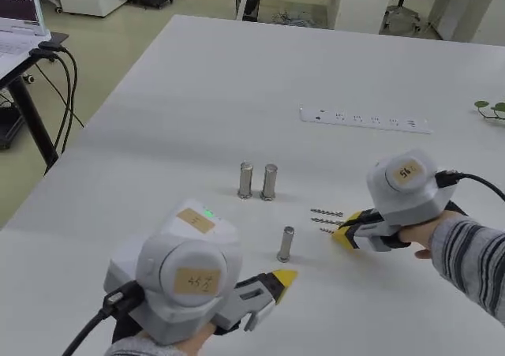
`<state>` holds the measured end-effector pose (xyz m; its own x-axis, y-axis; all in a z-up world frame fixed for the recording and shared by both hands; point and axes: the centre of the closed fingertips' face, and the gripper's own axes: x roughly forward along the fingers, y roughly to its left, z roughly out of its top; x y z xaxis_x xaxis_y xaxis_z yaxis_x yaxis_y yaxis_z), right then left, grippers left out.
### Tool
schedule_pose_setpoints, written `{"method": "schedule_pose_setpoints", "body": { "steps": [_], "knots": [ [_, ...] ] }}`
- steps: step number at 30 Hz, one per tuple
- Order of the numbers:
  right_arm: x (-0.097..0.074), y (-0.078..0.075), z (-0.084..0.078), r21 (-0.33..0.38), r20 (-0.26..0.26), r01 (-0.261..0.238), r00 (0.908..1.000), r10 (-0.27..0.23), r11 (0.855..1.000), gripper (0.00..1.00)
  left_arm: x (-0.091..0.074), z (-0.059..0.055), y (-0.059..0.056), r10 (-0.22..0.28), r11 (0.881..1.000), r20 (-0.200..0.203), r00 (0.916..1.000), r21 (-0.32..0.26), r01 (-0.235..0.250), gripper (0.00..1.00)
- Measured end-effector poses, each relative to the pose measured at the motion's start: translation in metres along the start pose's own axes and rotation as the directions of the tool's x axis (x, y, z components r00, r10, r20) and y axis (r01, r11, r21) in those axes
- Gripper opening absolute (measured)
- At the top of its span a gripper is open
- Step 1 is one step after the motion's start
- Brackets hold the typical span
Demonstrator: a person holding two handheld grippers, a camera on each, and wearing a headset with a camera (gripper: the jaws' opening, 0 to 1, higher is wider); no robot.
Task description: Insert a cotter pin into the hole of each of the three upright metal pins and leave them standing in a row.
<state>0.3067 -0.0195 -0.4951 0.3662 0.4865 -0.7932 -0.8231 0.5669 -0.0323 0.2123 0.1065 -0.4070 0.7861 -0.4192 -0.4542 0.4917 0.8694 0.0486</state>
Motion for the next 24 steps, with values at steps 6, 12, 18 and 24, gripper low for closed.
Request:
{"method": "schedule_pose_setpoints", "body": {
  "steps": [6, 12, 18, 24],
  "knots": [
    [-0.001, 0.002, -0.002, -0.102, -0.04, -0.005, 0.9992, 0.001, 0.995, 0.0, 0.0, 0.0, -0.001, -0.002, 1.0, -0.002, 1.0, 0.003, 0.002, 0.72],
    [-0.003, 0.007, -0.004, -0.173, -0.069, -0.007, 0.9976, -0.005, 0.985, 0.0, 0.0, 0.0, -0.002, -0.005, 1.0, -0.004, 1.0, 0.008, 0.005, 0.71],
    [-0.013, 0.013, -0.001, -0.187, -0.03, -0.014, 0.9995, 0.009, 0.982, 0.0, 0.001, 0.0, -0.002, -0.007, 1.0, -0.005, 1.0, 0.018, 0.007, 0.69],
    [-0.028, 0.026, 0.009, -0.255, 0.035, -0.016, 0.9991, 0.025, 0.967, 0.0, 0.001, 0.0, -0.007, -0.023, 0.999, -0.003, 0.9997, 0.043, 0.023, 0.66]
  ]
}}
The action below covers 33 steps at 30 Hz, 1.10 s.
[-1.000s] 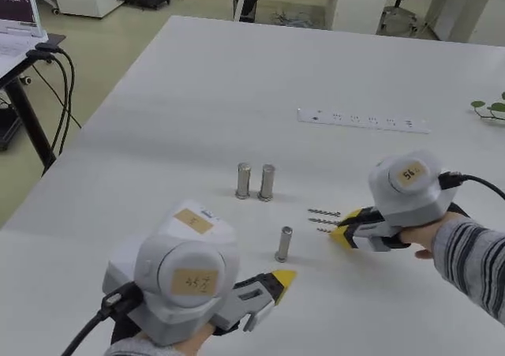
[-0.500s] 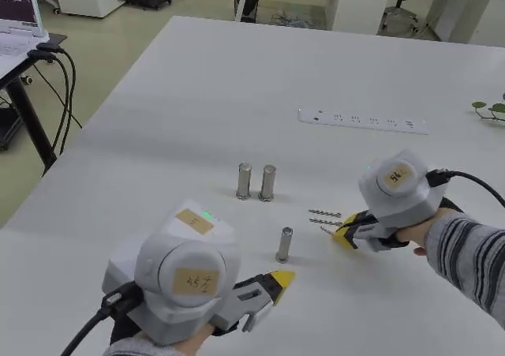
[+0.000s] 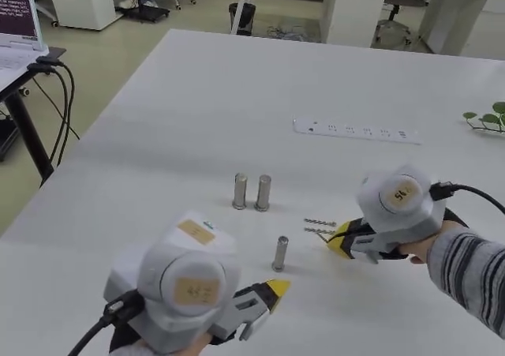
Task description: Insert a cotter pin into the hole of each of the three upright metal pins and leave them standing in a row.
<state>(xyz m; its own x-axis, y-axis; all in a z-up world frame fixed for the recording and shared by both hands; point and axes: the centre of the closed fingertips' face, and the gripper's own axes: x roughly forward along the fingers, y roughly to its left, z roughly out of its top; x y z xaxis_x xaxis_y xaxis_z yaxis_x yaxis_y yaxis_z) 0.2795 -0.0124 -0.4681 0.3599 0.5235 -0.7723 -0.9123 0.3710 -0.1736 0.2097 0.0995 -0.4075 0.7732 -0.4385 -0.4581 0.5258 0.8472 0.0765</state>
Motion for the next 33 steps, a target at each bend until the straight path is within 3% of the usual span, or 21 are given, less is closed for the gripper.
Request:
{"method": "schedule_pose_setpoints", "body": {
  "steps": [7, 10, 15, 18, 23, 26, 33],
  "knots": [
    [-0.015, 0.028, 0.021, -0.13, 0.108, -0.021, 0.9935, 0.036, 0.991, 0.0, 0.001, 0.001, -0.006, -0.045, 0.998, 0.015, 0.9989, -0.032, 0.046, 0.6],
    [-0.021, 0.042, 0.024, -0.201, 0.114, -0.026, 0.9922, 0.05, 0.979, 0.0, 0.0, 0.003, -0.009, -0.073, 0.994, 0.029, 0.9969, -0.079, 0.075, 0.59],
    [-0.028, 0.064, 0.027, -0.3, 0.108, -0.035, 0.9916, 0.071, 0.953, 0.0, 0.002, -0.001, -0.016, -0.108, 0.99, 0.02, 0.994, -0.092, 0.109, 0.5],
    [-0.031, 0.073, 0.026, -0.348, 0.099, -0.034, 0.9924, 0.073, 0.937, 0.0, 0.001, 0.001, -0.028, -0.162, 0.98, 0.031, 0.9863, -0.115, 0.165, 0.47],
    [-0.035, 0.088, 0.031, -0.381, 0.111, -0.043, 0.9896, 0.092, 0.923, 0.0, 0.002, 0.001, -0.038, -0.21, 0.972, 0.035, 0.9772, -0.1, 0.212, 0.35],
    [-0.038, 0.095, 0.036, -0.392, 0.127, -0.04, 0.9871, 0.097, 0.919, 0.0, 0.0, 0.002, -0.049, -0.262, 0.953, 0.044, 0.964, -0.143, 0.266, 0.29],
    [-0.045, 0.104, 0.047, -0.429, 0.158, -0.025, 0.9822, 0.102, 0.903, 0.0, -0.001, 0.001, -0.056, -0.302, 0.938, 0.051, 0.9518, -0.161, 0.307, 0.19]
  ]
}}
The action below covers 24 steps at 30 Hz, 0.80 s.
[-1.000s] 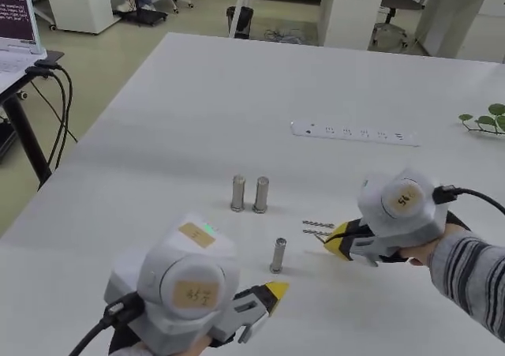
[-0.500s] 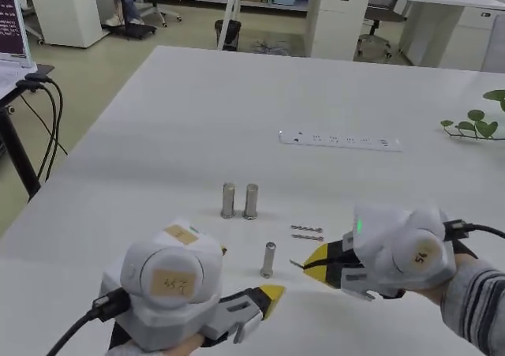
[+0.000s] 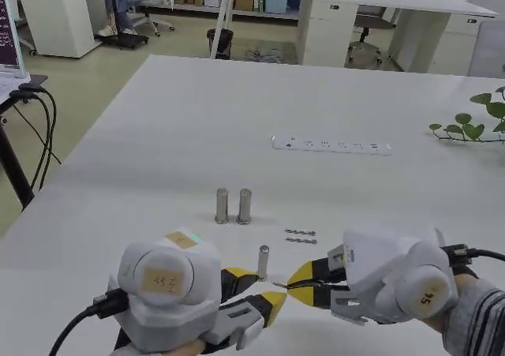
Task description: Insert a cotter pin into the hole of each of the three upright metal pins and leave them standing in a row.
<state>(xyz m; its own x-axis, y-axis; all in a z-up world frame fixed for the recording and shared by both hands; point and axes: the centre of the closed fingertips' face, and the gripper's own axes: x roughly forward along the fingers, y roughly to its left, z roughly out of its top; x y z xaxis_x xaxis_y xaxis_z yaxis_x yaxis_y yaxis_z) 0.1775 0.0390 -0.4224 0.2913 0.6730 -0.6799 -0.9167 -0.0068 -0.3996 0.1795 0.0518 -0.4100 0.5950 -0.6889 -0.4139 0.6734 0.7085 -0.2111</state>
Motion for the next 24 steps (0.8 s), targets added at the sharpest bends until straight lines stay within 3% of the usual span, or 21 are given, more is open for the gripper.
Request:
{"method": "schedule_pose_setpoints", "body": {
  "steps": [6, 17, 20, 24],
  "knots": [
    [-0.004, 0.002, 0.008, -0.019, 0.018, 0.009, 0.9998, -0.008, 1.0, 0.0, 0.0, 0.003, -0.01, -0.062, 0.996, 0.029, 0.9977, -0.07, 0.064, 0.05],
    [-0.008, 0.003, 0.012, -0.025, 0.026, 0.015, 0.9996, -0.014, 1.0, 0.0, 0.001, 0.005, -0.014, -0.094, 0.989, 0.044, 0.9946, -0.115, 0.098, 0.0],
    [-0.008, 0.004, 0.011, -0.024, 0.026, 0.013, 0.9996, -0.012, 1.0, 0.0, 0.001, 0.004, -0.015, -0.099, 0.988, 0.042, 0.9942, -0.113, 0.104, 0.0],
    [-0.009, 0.002, 0.012, -0.013, 0.029, 0.025, 0.9993, -0.025, 1.0, 0.0, 0.001, 0.006, -0.017, -0.1, 0.993, 0.05, 0.9937, -0.061, 0.103, 0.0]
  ]
}}
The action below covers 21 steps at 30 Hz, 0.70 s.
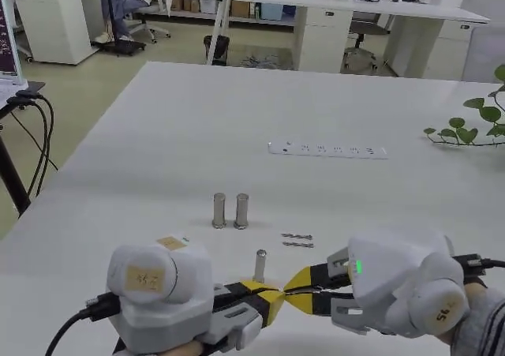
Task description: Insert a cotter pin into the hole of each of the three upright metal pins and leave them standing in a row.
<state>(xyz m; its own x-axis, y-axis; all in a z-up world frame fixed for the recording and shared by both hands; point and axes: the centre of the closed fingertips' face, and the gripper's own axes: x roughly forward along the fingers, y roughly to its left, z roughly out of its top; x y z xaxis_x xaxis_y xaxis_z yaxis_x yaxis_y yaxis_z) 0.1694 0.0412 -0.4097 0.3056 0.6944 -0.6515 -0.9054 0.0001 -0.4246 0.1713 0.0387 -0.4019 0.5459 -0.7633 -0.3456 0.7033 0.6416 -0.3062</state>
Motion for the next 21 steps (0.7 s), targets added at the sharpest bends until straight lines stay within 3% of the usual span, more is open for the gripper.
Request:
{"method": "schedule_pose_setpoints", "body": {
  "steps": [13, 21],
  "knots": [
    [0.0, 0.004, -0.01, 0.044, -0.021, -0.032, 0.9992, 0.033, 0.999, 0.0, 0.004, -0.003, -0.01, -0.025, 0.987, -0.037, 0.999, 0.155, 0.03, 0.0],
    [-0.001, 0.008, -0.015, 0.055, -0.044, -0.05, 0.9977, 0.053, 0.997, 0.0, 0.004, -0.006, -0.013, -0.031, 0.979, -0.064, 0.9975, 0.201, 0.043, 0.0]
  ]
}}
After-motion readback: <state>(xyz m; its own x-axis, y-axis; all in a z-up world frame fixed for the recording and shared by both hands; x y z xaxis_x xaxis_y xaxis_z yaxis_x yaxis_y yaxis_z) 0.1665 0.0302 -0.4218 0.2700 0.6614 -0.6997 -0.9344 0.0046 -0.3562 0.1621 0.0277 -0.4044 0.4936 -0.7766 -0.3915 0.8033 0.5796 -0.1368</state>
